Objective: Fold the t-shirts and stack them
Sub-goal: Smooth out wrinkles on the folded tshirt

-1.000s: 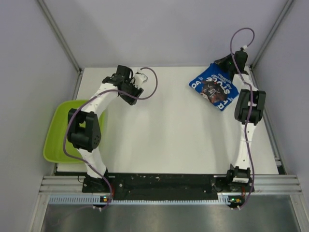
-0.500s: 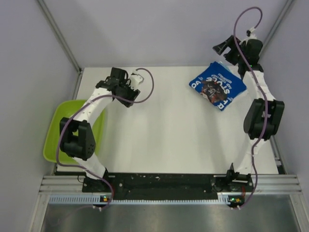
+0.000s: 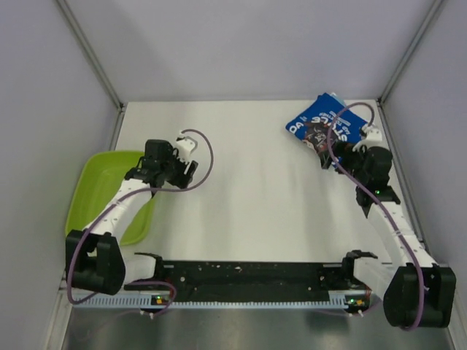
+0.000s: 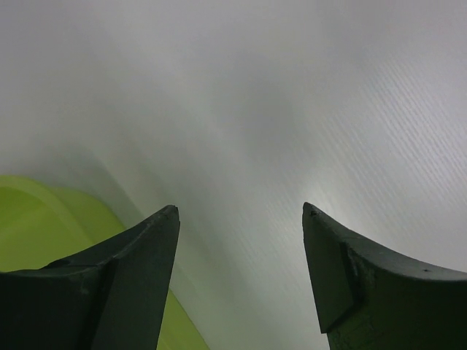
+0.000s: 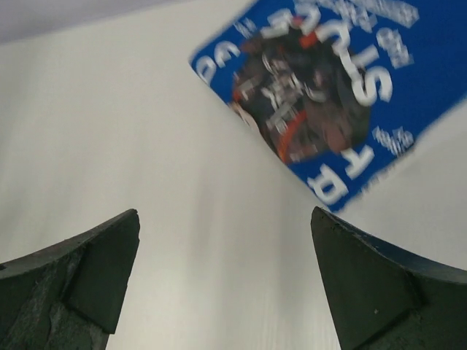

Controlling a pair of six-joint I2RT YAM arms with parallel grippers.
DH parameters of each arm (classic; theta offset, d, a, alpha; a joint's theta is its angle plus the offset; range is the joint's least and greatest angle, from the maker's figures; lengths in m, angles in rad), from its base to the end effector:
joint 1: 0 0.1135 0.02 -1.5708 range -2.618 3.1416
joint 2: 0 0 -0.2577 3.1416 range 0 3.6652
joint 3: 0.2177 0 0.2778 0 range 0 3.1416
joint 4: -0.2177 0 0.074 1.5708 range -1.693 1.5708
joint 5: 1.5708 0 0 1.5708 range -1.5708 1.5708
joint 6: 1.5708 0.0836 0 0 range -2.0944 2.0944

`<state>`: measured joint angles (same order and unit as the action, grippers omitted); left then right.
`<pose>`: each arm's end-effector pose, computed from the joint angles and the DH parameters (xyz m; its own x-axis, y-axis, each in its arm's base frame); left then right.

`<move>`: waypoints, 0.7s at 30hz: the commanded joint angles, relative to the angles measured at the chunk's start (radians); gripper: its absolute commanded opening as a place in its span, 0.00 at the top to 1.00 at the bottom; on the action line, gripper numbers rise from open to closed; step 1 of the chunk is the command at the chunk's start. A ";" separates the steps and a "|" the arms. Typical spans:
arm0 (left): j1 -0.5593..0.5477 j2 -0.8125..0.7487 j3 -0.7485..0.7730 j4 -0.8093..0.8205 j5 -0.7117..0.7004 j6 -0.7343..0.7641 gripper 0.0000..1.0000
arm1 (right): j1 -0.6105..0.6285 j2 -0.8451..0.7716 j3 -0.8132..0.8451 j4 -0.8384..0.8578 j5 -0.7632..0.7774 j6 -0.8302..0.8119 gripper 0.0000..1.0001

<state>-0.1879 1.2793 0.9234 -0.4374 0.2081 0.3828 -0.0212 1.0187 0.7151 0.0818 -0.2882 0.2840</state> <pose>0.3213 -0.0787 0.2110 -0.5280 0.4724 -0.7057 0.5631 0.8168 0.1254 0.3124 0.0171 0.2752 -0.2831 0.2747 -0.9189 -0.1850 0.9245 0.3334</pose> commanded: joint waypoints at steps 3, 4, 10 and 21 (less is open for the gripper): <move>0.038 -0.132 -0.305 0.521 -0.074 -0.160 0.27 | 0.043 -0.157 -0.282 0.120 0.357 -0.062 0.01; 0.038 -0.149 -0.373 0.631 -0.094 -0.179 0.26 | 0.044 -0.154 -0.302 0.130 0.385 -0.074 0.01; 0.038 -0.181 -0.609 1.086 -0.247 -0.248 0.11 | 0.047 -0.128 -0.474 0.376 0.408 -0.083 0.01; 0.048 -0.098 -0.659 1.243 -0.271 -0.266 0.10 | 0.047 -0.141 -0.559 0.490 0.405 -0.106 0.01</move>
<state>-0.1501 1.1877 0.2764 0.6750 -0.0578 0.1394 0.0174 0.8993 0.1711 0.4717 0.1074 0.1932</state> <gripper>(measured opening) 0.898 0.987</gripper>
